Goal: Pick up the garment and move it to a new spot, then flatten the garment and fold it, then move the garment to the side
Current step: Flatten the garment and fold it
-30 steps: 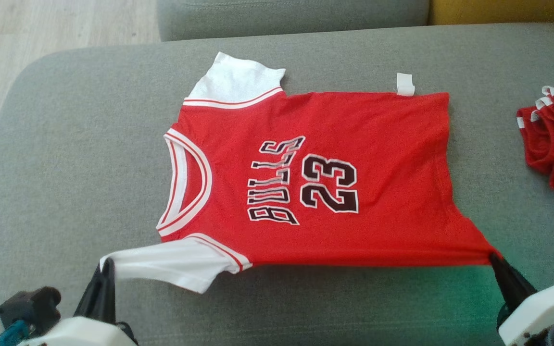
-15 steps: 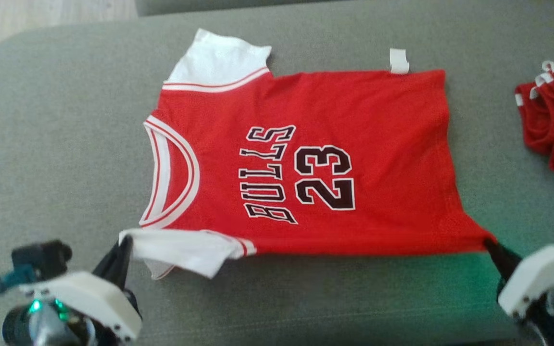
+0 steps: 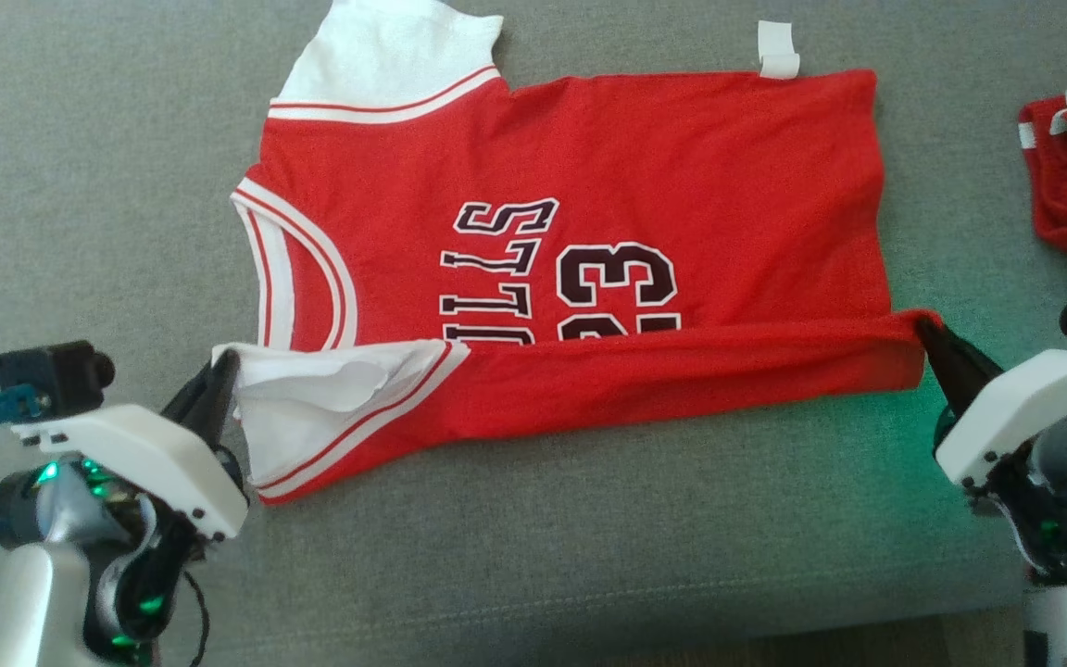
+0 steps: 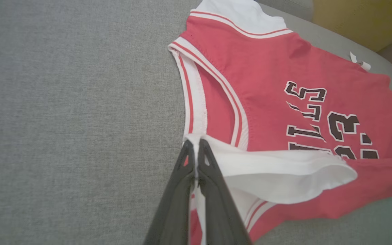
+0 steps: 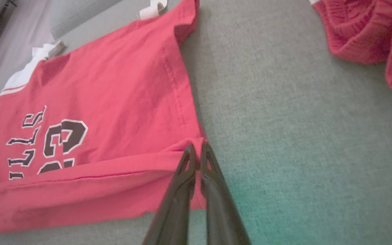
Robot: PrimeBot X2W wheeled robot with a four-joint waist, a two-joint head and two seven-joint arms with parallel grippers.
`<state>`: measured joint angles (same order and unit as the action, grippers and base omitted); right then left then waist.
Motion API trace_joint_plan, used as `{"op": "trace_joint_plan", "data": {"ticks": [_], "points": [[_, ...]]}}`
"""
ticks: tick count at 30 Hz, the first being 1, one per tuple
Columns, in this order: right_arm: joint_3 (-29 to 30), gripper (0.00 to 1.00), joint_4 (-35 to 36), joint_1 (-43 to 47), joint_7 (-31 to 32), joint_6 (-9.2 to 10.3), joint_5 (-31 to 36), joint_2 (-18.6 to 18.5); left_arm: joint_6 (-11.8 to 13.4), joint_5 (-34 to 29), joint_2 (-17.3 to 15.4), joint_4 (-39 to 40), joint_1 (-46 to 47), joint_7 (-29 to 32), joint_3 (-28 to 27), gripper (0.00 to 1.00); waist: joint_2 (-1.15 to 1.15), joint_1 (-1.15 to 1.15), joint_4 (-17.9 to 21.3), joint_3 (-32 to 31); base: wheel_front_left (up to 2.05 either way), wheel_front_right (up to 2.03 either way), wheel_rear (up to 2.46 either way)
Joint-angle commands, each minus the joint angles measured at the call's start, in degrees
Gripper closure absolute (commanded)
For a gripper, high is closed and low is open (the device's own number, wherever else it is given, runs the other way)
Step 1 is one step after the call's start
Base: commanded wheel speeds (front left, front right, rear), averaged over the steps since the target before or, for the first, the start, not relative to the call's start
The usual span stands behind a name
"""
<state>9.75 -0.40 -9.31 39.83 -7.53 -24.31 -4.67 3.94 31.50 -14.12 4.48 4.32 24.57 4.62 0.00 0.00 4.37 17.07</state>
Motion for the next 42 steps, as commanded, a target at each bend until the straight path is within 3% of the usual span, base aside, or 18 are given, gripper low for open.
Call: {"op": "trace_joint_plan", "data": {"ticks": [1, 2, 6, 12, 16, 25, 37, 42], "points": [[-1.71, 0.00, 2.15, -1.47, -2.18, 0.04, -0.80, -1.26, -0.33, 0.12, -0.94, 1.43, 2.15, -0.76, -2.21, 0.20, 0.00, 0.00, -0.04, 0.29, 0.00, 0.00, 0.00], [-2.46, 0.00, 2.18, -1.31, -3.85, 0.04, -1.15, -1.55, -0.42, 0.08, -0.59, 1.08, 2.14, -1.20, -1.91, 0.00, 0.00, 0.00, -0.07, 0.49, 0.00, 0.00, 0.00], [-6.17, 0.00, 4.54, -0.36, -15.65, 0.04, -1.07, -3.97, -0.02, -1.34, 1.01, 0.64, 1.76, -6.40, -1.85, 0.00, 0.00, 0.00, -0.22, 1.22, 0.00, 0.00, 0.00], [-9.68, 0.00, 6.08, 2.30, -34.70, 0.04, 2.93, -6.93, 2.68, -9.72, 2.46, 3.11, 0.93, -19.94, -0.93, 0.00, 0.00, 0.00, -0.52, 1.24, 0.00, 0.00, 0.00], [-11.19, 0.00, 6.63, 4.42, -42.16, 0.04, 5.20, -7.71, 4.21, -14.26, 3.45, 4.49, 0.05, -26.71, 0.73, 0.00, 0.00, 0.00, -0.72, -0.13, 0.00, 0.00, 0.00], [-10.76, 0.00, 8.92, 11.65, -44.13, 0.04, 6.77, -5.16, 5.65, -17.00, 5.05, 4.10, -5.76, -32.57, 3.32, 0.00, 0.00, 0.00, -0.60, -4.20, 0.00, 0.00, 0.00], [-10.60, 0.00, 9.70, 13.64, -42.41, 0.04, 6.74, -4.03, 5.75, -16.12, 5.01, 2.59, -8.23, -31.74, 4.15, 0.00, 0.00, 0.00, -0.85, -5.81, 0.00, 0.00, 0.00], [-9.14, 0.00, 6.48, 14.23, -38.60, 0.04, 5.34, -3.37, 5.25, -14.81, 5.59, 0.05, -9.29, -29.97, 5.23, 0.00, 0.00, 0.00, -0.63, -5.29, 0.00, 0.00, 0.00]]}}
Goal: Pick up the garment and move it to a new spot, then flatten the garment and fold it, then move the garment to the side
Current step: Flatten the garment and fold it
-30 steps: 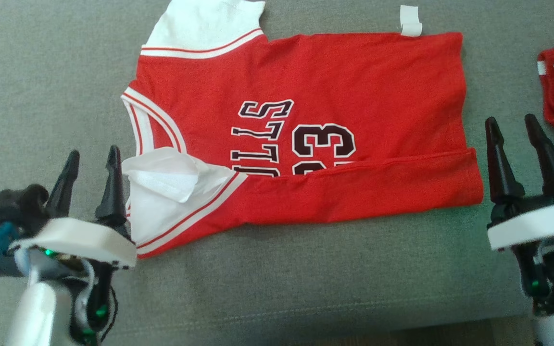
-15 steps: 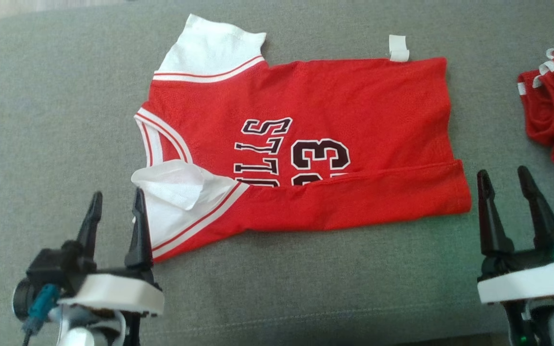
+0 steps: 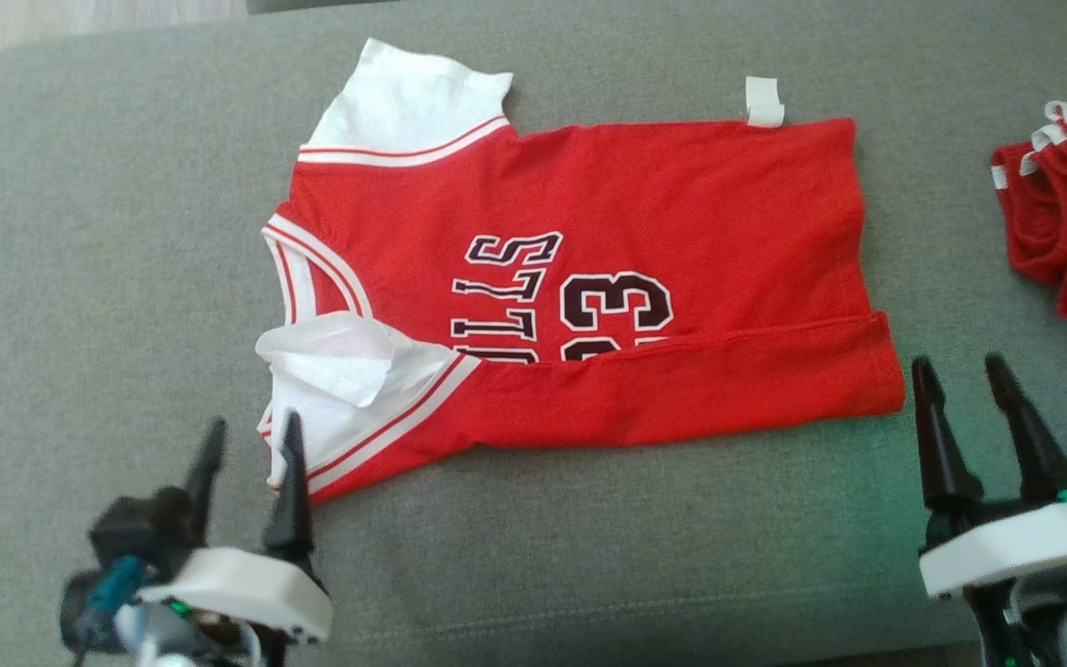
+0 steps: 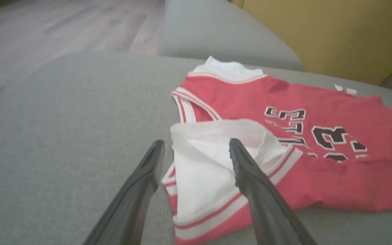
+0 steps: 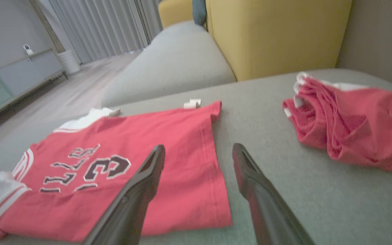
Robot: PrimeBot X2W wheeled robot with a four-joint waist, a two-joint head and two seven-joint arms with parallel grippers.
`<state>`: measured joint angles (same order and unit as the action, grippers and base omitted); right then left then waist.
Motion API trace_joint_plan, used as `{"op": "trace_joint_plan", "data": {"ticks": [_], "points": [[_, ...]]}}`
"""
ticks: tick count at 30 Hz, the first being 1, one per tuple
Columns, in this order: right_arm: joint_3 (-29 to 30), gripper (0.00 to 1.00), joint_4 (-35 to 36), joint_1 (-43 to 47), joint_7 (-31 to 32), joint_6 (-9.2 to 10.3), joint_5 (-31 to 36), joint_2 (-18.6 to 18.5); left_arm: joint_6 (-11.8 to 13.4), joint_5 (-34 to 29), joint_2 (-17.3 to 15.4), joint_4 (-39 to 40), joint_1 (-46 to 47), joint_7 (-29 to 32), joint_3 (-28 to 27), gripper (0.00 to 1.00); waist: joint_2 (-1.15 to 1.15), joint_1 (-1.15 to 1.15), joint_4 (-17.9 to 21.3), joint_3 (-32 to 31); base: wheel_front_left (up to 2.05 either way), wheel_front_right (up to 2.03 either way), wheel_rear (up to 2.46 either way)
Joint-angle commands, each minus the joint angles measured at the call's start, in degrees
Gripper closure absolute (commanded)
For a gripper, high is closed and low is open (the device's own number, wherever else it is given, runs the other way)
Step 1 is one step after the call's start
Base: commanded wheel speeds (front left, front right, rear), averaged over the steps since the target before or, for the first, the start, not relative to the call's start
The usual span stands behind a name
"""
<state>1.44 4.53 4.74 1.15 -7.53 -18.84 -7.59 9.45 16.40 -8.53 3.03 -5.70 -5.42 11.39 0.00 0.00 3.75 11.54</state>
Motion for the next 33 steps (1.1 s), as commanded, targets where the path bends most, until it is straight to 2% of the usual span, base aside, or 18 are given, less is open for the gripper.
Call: {"op": "trace_joint_plan", "data": {"ticks": [1, 4, 13, 20, 21, 22, 23, 24, 26, 33], "points": [[-0.55, 0.00, 0.89, 0.22, 0.89, 0.04, -0.23, -0.39, -0.53, 0.78, 0.19, 0.70, 0.57, 0.52, -1.28, 0.00, 0.00, 0.00, -0.07, 0.53, 0.00, 0.00, 0.00], [0.72, 0.00, -1.81, 0.49, 4.78, 0.04, -0.97, 0.06, -1.26, 2.36, 0.47, -1.72, 0.36, 2.37, -0.86, 0.00, 0.00, 0.00, -0.27, 1.80, 0.00, 0.00, 0.00], [2.81, 0.00, -4.76, -2.71, 11.28, 0.04, -2.00, 0.66, -3.42, 7.76, -0.52, -6.65, 2.82, 8.77, -2.22, 0.00, 0.00, 0.00, -0.82, 6.65, 0.00, 0.00, 0.00], [2.73, 0.00, -5.88, -5.86, 14.41, 0.04, -2.78, 0.83, -3.83, 9.44, -1.08, -6.45, 4.68, 13.28, -1.80, 0.00, 0.00, 0.00, -0.89, 9.06, 0.00, 0.00, 0.00], [2.62, 0.00, -6.14, -6.21, 14.85, 0.04, -3.13, 0.81, -3.96, 9.57, -1.21, -6.39, 4.91, 13.73, -1.68, 0.02, 0.00, 0.00, -0.92, 9.30, 0.00, 0.00, 0.00], [2.48, 0.00, -6.50, -6.48, 15.60, 0.04, -3.33, 0.71, -4.12, 9.71, -1.36, -6.33, 5.07, 14.17, -1.55, 0.19, 0.00, 0.00, -0.91, 9.51, 0.00, 0.00, 0.00], [2.28, 0.00, -6.77, -6.72, 16.25, 0.04, -3.60, 0.61, -4.32, 9.76, -1.52, -6.24, 5.24, 14.48, -1.39, 0.53, 0.00, 0.00, -0.92, 9.67, 0.00, 0.00, 0.00], [2.19, 0.25, -7.16, -6.81, 17.15, 0.04, -3.99, 0.62, -4.56, 9.71, -1.73, -6.15, 5.39, 14.79, -1.12, 1.00, 0.00, 0.00, -0.96, 9.79, 0.00, 0.00, 0.00], [2.33, 1.00, -7.38, -6.94, 18.37, 0.04, -4.87, 0.75, -4.75, 9.91, -1.75, -5.80, 5.58, 15.06, -0.89, 1.00, 0.00, 0.00, -1.04, 10.00, 0.00, 0.00, 0.00], [3.46, 1.00, -4.37, -6.11, 18.32, 0.04, -6.36, 0.99, -3.72, 9.40, -2.48, -2.25, 5.79, 14.05, -1.78, 1.00, 0.00, 0.00, -1.39, 9.64, 0.00, 0.00, 0.00]]}}
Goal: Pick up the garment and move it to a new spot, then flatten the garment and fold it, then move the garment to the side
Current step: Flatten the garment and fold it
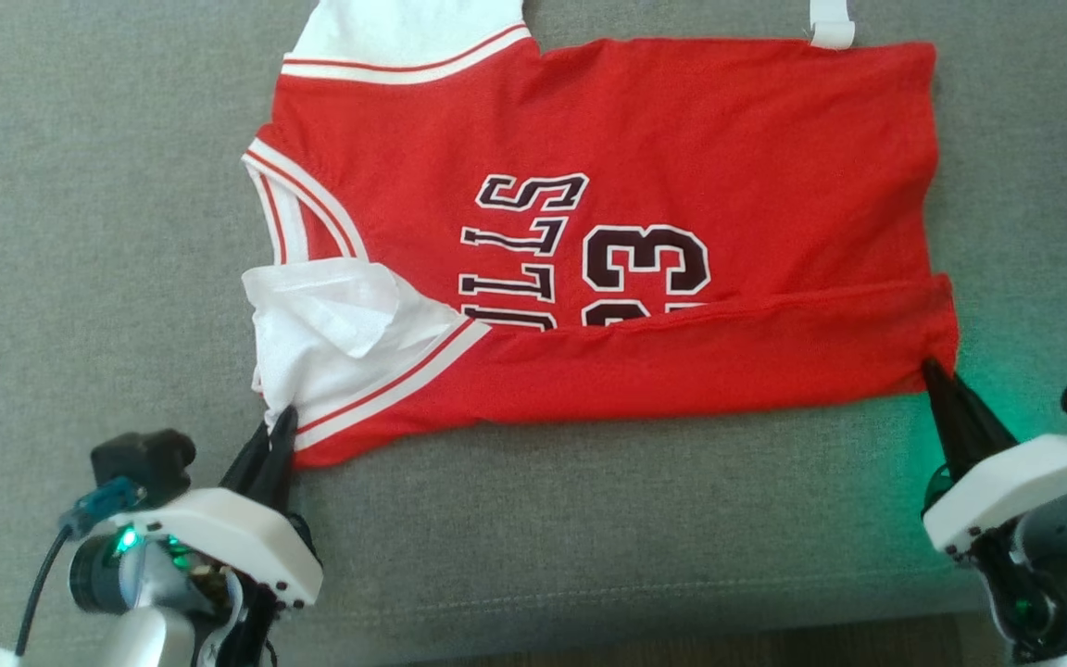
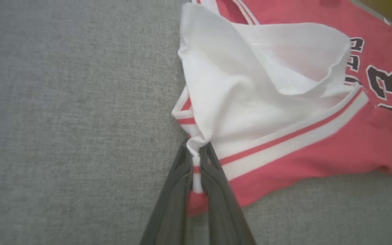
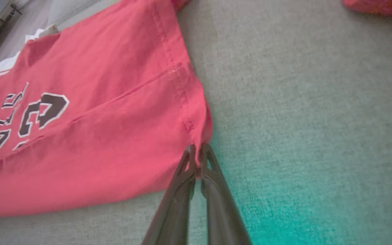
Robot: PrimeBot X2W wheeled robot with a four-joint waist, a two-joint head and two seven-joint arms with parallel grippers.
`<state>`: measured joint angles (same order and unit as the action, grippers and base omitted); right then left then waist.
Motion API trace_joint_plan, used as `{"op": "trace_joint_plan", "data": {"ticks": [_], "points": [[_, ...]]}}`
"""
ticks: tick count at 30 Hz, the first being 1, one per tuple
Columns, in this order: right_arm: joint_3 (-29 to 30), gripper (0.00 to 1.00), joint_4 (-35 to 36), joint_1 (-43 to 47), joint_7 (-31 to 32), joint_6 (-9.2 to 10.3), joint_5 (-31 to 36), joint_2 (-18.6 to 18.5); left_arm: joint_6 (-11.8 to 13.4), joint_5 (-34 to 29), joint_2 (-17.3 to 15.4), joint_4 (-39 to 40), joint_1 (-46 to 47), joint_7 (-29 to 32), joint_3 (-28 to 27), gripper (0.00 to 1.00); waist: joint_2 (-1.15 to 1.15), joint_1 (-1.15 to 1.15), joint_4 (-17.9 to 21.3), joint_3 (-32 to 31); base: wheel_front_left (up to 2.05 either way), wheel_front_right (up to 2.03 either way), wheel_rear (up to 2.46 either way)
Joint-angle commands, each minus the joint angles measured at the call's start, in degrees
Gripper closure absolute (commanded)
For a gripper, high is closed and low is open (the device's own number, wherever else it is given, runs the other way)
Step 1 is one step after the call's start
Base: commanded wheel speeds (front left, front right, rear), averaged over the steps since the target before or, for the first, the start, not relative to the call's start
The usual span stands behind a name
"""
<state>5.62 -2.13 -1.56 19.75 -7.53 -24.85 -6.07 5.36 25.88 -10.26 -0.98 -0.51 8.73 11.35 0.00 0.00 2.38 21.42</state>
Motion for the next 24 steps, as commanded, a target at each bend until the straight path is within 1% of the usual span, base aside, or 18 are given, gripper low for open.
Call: {"op": "trace_joint_plan", "data": {"ticks": [1, 4, 10, 18, 19, 20, 21, 22, 24], "points": [[-0.55, 1.00, 2.77, 0.61, -0.10, 0.04, -0.43, -0.48, 0.67, -0.14, -0.93, 2.50, 0.27, -0.05, -1.95, 1.00, 0.00, 0.00, -0.05, -0.57, 0.00, 0.00, 0.00], [-0.16, 1.00, 3.82, 1.97, 0.28, 0.04, -0.71, -0.33, 1.86, -0.71, -1.81, 4.86, -1.28, 0.32, -2.68, 1.00, 0.00, 0.00, -0.25, -1.79, 0.00, 0.00, 0.00], [0.15, 1.00, 7.03, 6.25, 1.31, 0.04, -0.14, -1.60, 3.69, -1.20, -3.02, 8.31, -4.61, 2.37, -3.31, 1.00, 0.00, 0.00, -0.56, -3.95, 0.00, 0.00, 0.00], [1.69, 1.00, 10.64, 12.48, 4.26, 0.04, -0.59, 0.18, 4.75, -1.00, -3.01, 10.12, -8.11, 3.78, -2.70, 1.00, 0.00, 0.00, -1.12, -6.16, 0.00, 0.00, 0.00], [1.79, 0.91, 11.02, 12.77, 4.57, 0.04, -0.58, 0.23, 4.66, -1.00, -2.98, 10.18, -8.18, 3.87, -2.45, 1.00, 0.00, 0.00, -1.11, -6.19, 0.00, 0.00, 0.00], [1.77, 0.22, 11.38, 12.91, 4.84, 0.04, -0.65, 0.26, 4.47, -0.93, -2.90, 10.27, -8.13, 3.77, -2.21, 0.67, 0.00, 0.00, -1.07, -6.21, 0.00, 0.00, 0.00], [1.61, 0.00, 11.74, 12.96, 5.06, 0.04, -0.54, 0.10, 4.40, -0.78, -2.73, 10.25, -8.07, 3.72, -2.06, 0.09, 0.00, 0.00, -1.03, -6.23, 0.00, 0.00, 0.00], [1.53, 0.00, 12.09, 12.86, 5.08, 0.04, -0.51, -0.02, 4.28, -0.75, -2.73, 10.06, -8.06, 3.95, -1.76, 0.00, 0.00, 0.00, -0.98, -6.36, 0.00, 0.00, 0.00], [1.62, 0.00, 12.71, 12.51, 4.62, 0.04, -0.01, -0.27, 4.26, -0.89, -2.72, 9.90, -8.06, 3.79, -1.51, 0.00, 0.00, 0.00, -0.91, -6.79, 0.00, 0.00, 0.00]]}}
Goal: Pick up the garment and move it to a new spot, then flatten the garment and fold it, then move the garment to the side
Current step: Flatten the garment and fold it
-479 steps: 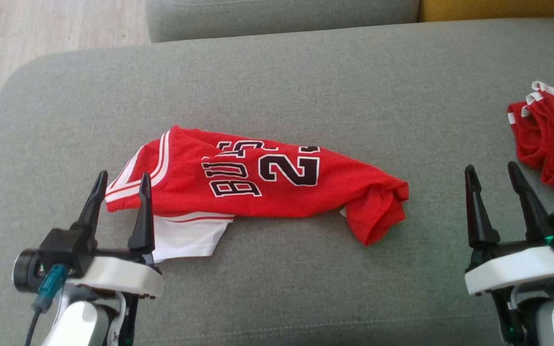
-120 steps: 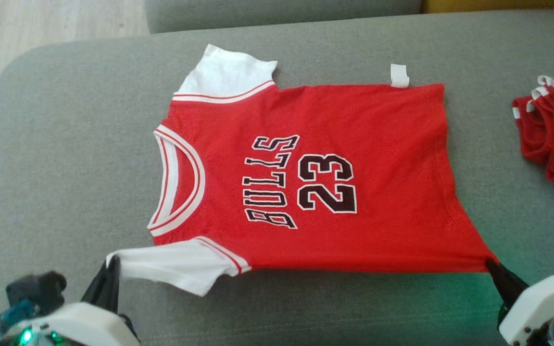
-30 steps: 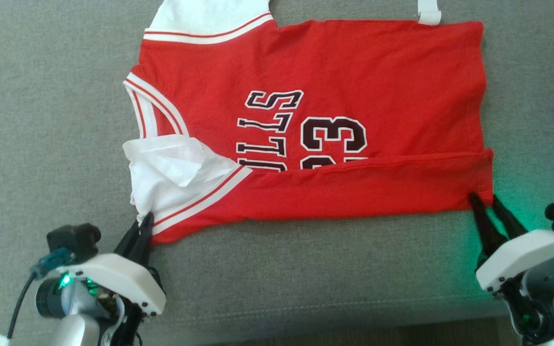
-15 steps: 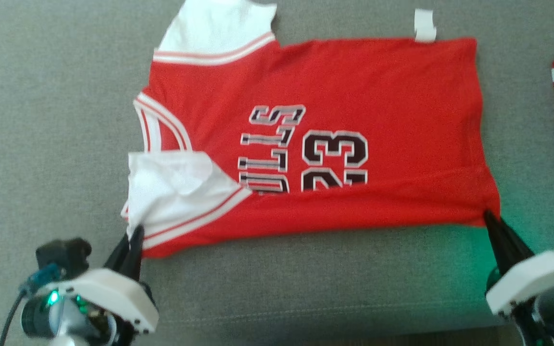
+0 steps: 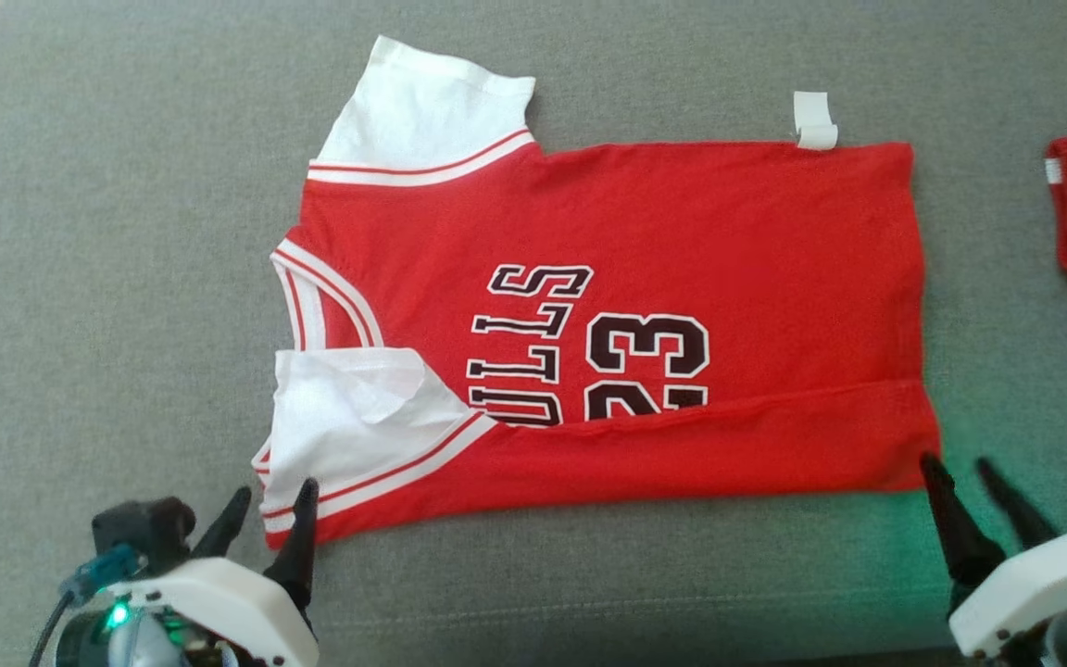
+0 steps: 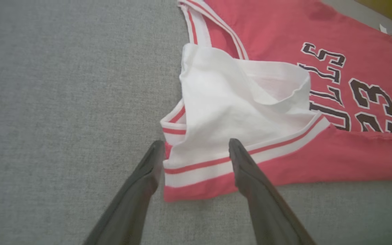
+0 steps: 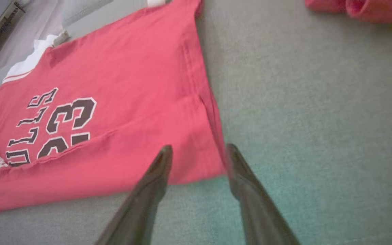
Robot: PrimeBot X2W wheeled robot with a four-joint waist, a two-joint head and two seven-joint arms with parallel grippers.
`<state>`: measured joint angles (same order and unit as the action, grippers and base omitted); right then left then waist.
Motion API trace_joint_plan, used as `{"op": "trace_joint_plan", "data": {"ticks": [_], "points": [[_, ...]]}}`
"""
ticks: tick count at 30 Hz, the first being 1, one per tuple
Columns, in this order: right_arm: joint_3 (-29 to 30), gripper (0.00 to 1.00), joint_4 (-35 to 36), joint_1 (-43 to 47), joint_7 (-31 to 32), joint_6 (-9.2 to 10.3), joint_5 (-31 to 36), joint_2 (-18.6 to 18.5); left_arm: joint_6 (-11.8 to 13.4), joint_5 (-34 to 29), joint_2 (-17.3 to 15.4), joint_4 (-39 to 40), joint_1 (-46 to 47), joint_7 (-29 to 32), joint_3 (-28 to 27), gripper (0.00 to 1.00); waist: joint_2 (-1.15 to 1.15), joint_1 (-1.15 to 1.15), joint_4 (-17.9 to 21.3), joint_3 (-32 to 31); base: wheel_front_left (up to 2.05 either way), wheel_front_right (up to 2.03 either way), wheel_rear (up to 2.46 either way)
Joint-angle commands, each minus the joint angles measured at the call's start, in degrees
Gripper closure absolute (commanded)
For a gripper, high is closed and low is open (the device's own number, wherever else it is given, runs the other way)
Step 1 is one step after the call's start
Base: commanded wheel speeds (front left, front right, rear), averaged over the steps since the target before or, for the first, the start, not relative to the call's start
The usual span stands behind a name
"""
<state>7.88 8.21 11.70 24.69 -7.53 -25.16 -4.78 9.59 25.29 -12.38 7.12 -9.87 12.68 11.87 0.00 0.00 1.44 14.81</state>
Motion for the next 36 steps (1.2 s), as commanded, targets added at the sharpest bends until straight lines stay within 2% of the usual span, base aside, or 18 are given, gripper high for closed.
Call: {"op": "trace_joint_plan", "data": {"ticks": [1, 7, 11, 23, 29, 36], "points": [[-0.52, 0.00, 2.95, -1.14, -1.31, 0.04, 1.03, -1.83, 0.28, -0.82, -0.70, 1.87, 1.34, -0.67, -2.04, 0.00, 0.00, 0.00, 0.05, -0.52, 0.00, 0.00, 0.00], [-0.53, 0.00, 7.87, -4.89, -11.33, 0.04, 6.68, -3.82, 3.23, -6.45, -0.82, 4.84, 2.99, -7.94, -2.76, 0.00, 0.00, 0.00, 0.42, -3.17, 0.00, 0.00, 0.00], [-1.49, 0.00, 10.31, -7.15, -16.17, 0.04, 8.53, -4.76, 4.32, -9.17, -0.66, 6.68, 5.05, -11.94, -2.69, 0.00, 0.00, 0.00, 0.69, -5.21, 0.00, 0.00, 0.00], [-3.85, 0.00, 11.01, -9.45, -17.66, 0.04, 8.33, -4.95, 5.26, -11.05, -0.63, 7.03, 7.90, -13.94, -2.13, 0.00, 0.00, 0.00, 1.39, -6.01, 0.00, 0.00, 0.00], [-3.31, 0.00, 10.91, -9.74, -17.46, 0.04, 7.80, -4.53, 4.15, -10.17, -0.42, 5.70, 9.34, -13.91, -1.30, 0.00, 0.00, 0.00, 1.33, -3.76, 0.00, 0.00, 0.00], [-3.58, 0.00, 11.41, -13.17, -18.12, 0.04, 6.87, -4.11, -0.90, -7.45, 1.25, -1.82, 24.53, -11.77, 1.42, 0.00, 0.00, 0.00, 2.45, 5.22, 0.00, 0.00, 0.00]]}}
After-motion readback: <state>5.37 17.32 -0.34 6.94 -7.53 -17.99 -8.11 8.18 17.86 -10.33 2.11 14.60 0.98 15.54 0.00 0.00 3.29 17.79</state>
